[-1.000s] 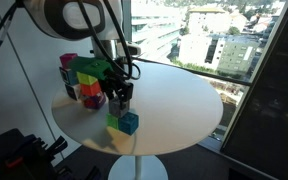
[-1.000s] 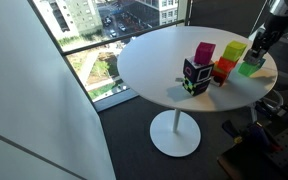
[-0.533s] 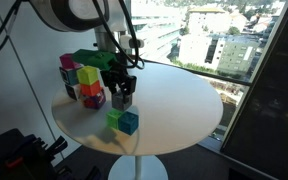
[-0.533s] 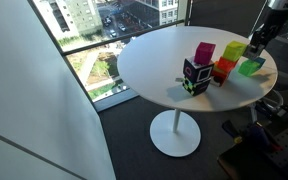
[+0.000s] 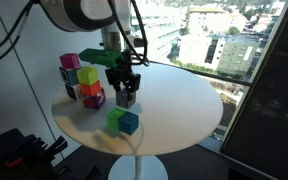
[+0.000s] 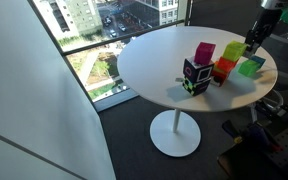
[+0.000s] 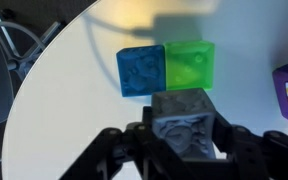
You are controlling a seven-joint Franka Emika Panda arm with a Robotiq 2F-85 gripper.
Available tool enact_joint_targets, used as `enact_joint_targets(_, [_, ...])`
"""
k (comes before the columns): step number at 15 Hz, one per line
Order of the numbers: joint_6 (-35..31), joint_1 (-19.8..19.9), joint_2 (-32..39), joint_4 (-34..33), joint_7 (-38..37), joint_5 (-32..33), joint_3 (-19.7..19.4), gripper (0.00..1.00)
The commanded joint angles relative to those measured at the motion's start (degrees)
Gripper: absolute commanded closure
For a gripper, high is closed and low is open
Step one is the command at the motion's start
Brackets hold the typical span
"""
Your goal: Remove the gray block from the green block top and put it on the table behind the green block
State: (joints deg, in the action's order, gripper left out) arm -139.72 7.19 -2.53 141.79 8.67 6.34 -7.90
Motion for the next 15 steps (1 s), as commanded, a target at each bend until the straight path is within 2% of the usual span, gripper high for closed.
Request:
enact_joint_targets(1, [1.5, -0.2, 3.0, -3.8, -1.2, -0.4, 0.5, 0.69])
enact_joint_targets(15, [2.4, -0.9, 10.0, -9.8, -3.3, -0.2, 1.6, 0.69])
